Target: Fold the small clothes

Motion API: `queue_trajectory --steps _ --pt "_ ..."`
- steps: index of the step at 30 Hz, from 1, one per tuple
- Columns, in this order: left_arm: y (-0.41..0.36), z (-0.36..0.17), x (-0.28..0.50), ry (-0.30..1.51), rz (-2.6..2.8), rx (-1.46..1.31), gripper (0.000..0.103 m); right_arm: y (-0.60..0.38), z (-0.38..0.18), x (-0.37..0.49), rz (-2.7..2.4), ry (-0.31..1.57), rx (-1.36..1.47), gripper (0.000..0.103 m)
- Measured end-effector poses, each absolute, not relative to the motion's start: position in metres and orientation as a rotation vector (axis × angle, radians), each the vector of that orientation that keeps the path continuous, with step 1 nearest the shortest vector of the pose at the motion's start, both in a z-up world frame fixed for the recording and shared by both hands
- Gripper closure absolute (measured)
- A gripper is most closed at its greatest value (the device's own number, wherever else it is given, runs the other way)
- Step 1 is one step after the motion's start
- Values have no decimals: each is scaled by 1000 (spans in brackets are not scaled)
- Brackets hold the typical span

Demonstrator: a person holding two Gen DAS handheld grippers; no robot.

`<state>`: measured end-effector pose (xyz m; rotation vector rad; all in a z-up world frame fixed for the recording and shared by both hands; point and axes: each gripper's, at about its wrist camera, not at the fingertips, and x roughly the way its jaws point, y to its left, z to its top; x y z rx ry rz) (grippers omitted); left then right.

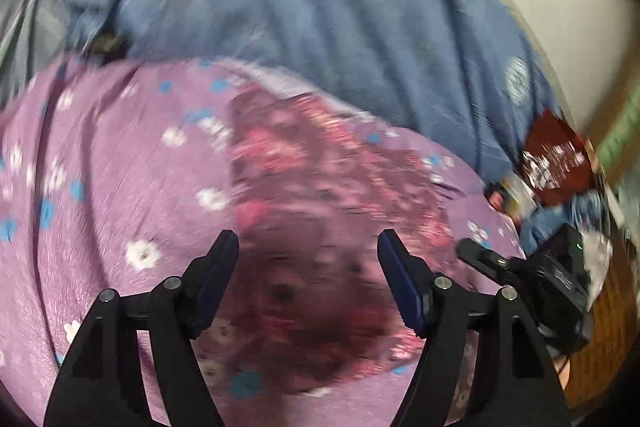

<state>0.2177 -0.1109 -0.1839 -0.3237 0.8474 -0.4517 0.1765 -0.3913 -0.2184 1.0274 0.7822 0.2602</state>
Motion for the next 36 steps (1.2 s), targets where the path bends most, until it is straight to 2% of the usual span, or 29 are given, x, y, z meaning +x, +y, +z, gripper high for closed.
queue_trajectory --steps 4,8,10,11,15,20,24,25,28,29,31,32,33,36 --pt "-108 -206 229 879 -471 -332 32 -370 -217 199 246 802 974 31" --pt "-114 -217 229 870 -515 -272 31 -347 -219 224 253 851 896 31" --pt "-114 -219 233 881 -532 -278 31 -332 -218 229 233 860 819 52" --pt "-112 -220 235 885 -540 -292 32 -326 -217 232 214 867 775 79" --pt "-106 -217 239 874 -536 -319 31 -321 -197 217 174 791 689 86" --pt "-115 -205 226 830 -560 -294 31 -337 -146 164 57 581 537 87" --pt "-136 -207 216 846 -596 -226 31 -386 -158 129 -151 595 591 86" --pt "-142 -207 213 853 -605 -214 31 -398 -169 128 -171 649 629 79" --pt "-152 -207 209 842 -600 -181 31 -422 -211 134 -217 866 769 71" --pt "-152 -205 208 832 -593 -178 31 -426 -212 133 -211 861 791 69" --pt "-150 -203 209 821 -596 -189 31 -428 -199 127 -230 814 763 49" --pt "-150 -202 208 819 -607 -191 31 -429 -189 122 -266 764 730 45" --pt "-150 -202 208 821 -613 -185 31 -430 -179 116 -305 699 701 42" --pt "-158 -205 206 828 -626 -129 29 -430 -161 112 -322 569 658 42"
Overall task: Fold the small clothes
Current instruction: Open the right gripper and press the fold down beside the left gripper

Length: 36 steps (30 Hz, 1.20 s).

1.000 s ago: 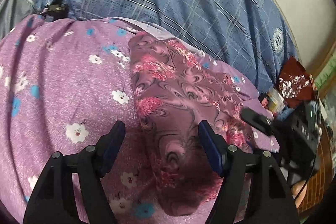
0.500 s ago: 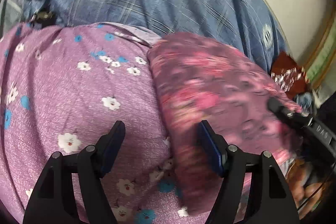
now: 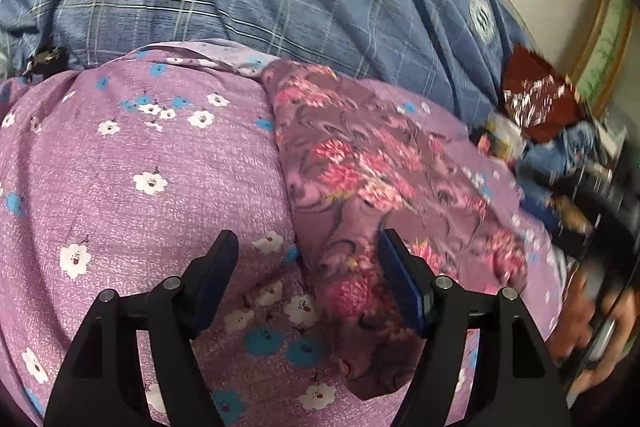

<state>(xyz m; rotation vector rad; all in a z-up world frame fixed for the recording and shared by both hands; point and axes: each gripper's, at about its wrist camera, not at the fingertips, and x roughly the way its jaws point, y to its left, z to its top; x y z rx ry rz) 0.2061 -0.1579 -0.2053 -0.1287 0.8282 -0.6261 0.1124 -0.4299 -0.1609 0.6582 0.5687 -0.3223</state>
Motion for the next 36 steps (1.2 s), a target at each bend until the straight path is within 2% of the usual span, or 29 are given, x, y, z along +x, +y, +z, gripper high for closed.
queue_trajectory --steps 5,10,11,13,18,21,25,27,31,35,36 --pt "-162 -215 211 878 -635 -99 21 -428 -161 158 -176 640 698 47" --pt "-161 -217 213 887 -653 -95 20 -415 -183 245 -159 925 614 82" --pt "-161 -217 213 886 -656 -92 20 -418 -199 268 -186 1008 629 83" --pt "-161 -217 213 882 -663 -83 20 -425 -218 290 -196 1057 654 86" --pt "-164 -214 205 837 -688 -22 20 -433 -227 318 -228 1003 643 87" --pt "-162 -212 204 832 -690 -15 20 -431 -226 314 -206 951 663 82" --pt "-151 -204 208 818 -649 -74 20 -428 -191 277 -170 872 689 75" --pt "-150 -199 207 807 -643 -82 20 -417 -168 246 -123 834 642 66" --pt "-161 -200 198 822 -659 -34 20 -403 -143 183 -122 784 571 59" --pt "-188 -217 186 877 -664 148 19 -400 -171 143 -117 867 607 59" --pt "-190 -221 183 879 -676 165 19 -399 -186 139 -138 922 611 64"
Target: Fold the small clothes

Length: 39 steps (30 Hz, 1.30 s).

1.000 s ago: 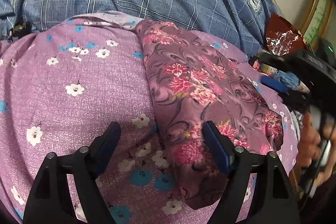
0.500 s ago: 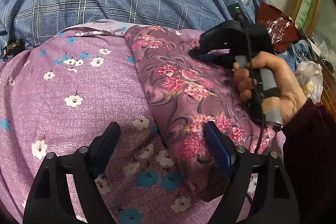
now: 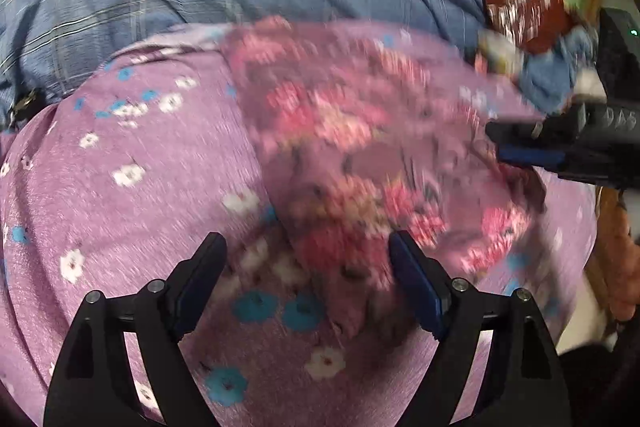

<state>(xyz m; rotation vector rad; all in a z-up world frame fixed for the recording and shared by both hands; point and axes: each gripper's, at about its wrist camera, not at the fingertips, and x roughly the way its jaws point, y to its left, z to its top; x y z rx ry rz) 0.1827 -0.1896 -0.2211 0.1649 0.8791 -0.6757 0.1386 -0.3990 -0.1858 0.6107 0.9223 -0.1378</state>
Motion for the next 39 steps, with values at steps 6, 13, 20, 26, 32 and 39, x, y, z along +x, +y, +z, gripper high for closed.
queue_trajectory --steps 6,13,20,26,32,39 --pt "-170 -204 186 809 -656 99 19 -398 -189 135 -151 892 596 62" --pt "-141 -179 200 668 -557 -12 19 -383 -168 141 -174 788 476 61" --pt "-142 -175 207 657 -532 -39 19 -363 -154 141 -123 711 395 58" --pt "-147 -175 204 654 -480 9 19 -345 -154 146 -139 723 307 55" --pt "-149 -176 203 650 -456 29 19 -340 -156 147 -181 739 245 55" --pt "-153 -177 201 639 -466 41 19 -329 -151 145 -260 730 123 55"
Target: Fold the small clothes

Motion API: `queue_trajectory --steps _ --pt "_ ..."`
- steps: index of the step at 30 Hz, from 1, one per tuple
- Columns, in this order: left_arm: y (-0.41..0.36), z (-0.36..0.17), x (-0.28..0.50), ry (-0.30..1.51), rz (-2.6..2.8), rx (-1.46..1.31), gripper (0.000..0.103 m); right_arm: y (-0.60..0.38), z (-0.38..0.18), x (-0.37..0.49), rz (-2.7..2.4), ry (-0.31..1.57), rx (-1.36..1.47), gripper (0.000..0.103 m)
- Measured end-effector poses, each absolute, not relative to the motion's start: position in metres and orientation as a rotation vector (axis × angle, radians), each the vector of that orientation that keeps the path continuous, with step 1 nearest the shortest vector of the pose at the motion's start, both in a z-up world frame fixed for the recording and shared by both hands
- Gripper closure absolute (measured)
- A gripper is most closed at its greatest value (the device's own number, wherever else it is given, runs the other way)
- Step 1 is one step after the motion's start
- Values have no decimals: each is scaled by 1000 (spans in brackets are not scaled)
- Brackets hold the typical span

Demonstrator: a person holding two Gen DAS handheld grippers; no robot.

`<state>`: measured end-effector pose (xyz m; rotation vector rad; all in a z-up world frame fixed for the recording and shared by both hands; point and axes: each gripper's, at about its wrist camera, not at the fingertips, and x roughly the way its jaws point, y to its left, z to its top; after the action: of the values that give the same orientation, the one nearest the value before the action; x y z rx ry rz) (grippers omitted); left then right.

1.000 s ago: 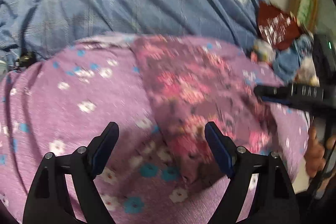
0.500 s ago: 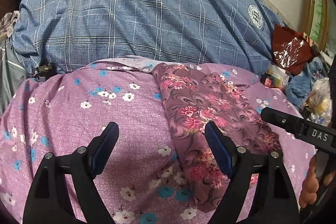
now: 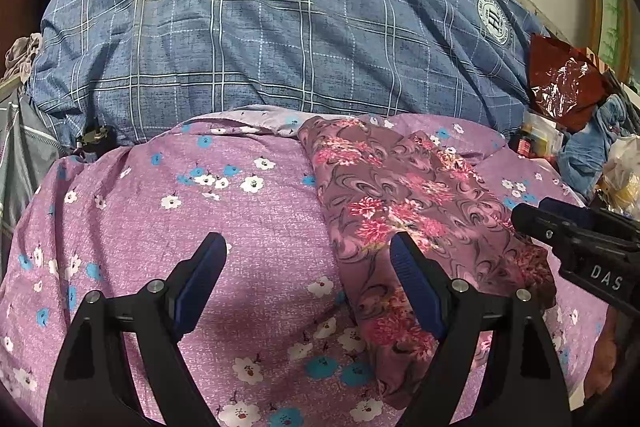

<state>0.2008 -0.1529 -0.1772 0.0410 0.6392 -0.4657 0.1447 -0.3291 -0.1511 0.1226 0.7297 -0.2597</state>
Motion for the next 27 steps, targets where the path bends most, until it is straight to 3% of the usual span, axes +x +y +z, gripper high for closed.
queue_trajectory --steps 27 --pt "-171 -182 199 641 -480 69 18 -326 -150 139 -368 714 -36 52"
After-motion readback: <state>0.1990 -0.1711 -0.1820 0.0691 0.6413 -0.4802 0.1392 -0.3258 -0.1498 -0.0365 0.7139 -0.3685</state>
